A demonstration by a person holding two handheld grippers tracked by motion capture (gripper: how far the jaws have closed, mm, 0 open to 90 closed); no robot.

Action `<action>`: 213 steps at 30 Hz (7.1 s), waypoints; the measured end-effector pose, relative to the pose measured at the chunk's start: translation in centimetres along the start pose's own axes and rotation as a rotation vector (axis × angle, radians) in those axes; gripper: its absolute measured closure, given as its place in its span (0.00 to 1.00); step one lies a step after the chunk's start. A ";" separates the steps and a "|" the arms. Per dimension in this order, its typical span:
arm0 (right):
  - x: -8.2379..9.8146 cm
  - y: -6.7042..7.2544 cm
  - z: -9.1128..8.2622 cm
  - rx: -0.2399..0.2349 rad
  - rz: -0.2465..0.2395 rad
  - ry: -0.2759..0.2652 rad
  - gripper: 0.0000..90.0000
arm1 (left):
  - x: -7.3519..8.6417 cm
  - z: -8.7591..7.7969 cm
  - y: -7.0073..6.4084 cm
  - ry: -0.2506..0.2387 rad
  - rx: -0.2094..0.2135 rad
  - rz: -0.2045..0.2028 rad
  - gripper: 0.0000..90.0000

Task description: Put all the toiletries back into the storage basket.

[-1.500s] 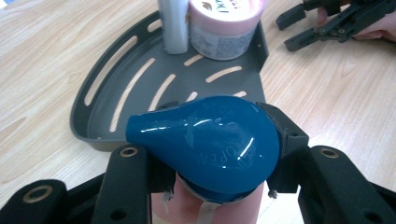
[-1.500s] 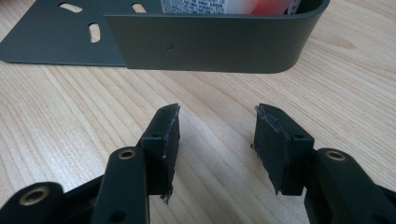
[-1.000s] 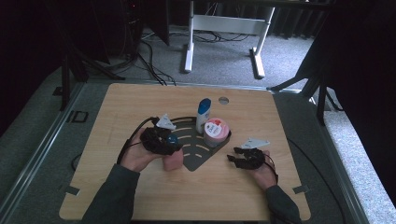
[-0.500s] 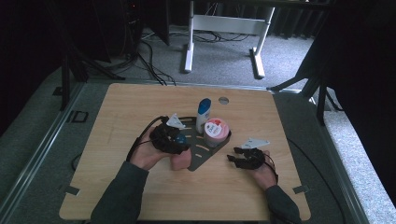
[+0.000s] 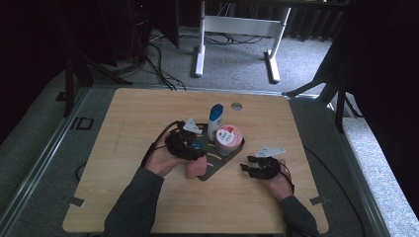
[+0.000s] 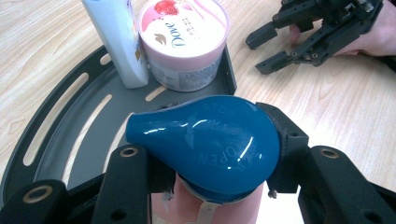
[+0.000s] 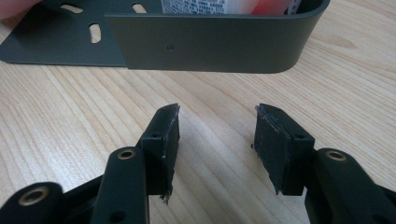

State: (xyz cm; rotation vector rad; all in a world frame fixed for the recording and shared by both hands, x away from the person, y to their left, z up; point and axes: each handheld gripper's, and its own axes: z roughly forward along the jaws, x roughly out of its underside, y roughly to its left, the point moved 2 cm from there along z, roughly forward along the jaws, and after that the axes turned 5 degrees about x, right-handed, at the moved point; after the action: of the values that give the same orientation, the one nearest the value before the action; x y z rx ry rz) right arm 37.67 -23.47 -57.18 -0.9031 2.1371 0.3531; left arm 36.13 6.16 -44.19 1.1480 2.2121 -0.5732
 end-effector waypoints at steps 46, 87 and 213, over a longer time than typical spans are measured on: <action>0.0 0.0 0.0 -0.001 -0.001 -0.002 0.55 | -1.8 1.4 2.9 0.009 -0.077 -0.067 0.59; 0.0 0.0 0.0 -0.001 0.000 -0.002 0.55 | -2.9 2.4 5.5 -0.015 -0.194 -0.186 0.59; 0.0 -0.1 0.0 -0.004 0.002 -0.001 0.55 | -3.7 5.3 9.4 -0.136 -0.250 -0.363 0.51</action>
State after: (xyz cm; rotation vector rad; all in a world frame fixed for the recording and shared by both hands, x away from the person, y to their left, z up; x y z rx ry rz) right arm 37.75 -23.48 -57.19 -0.9025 2.1377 0.3587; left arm 47.24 5.81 -46.70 0.5679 2.3068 -0.4844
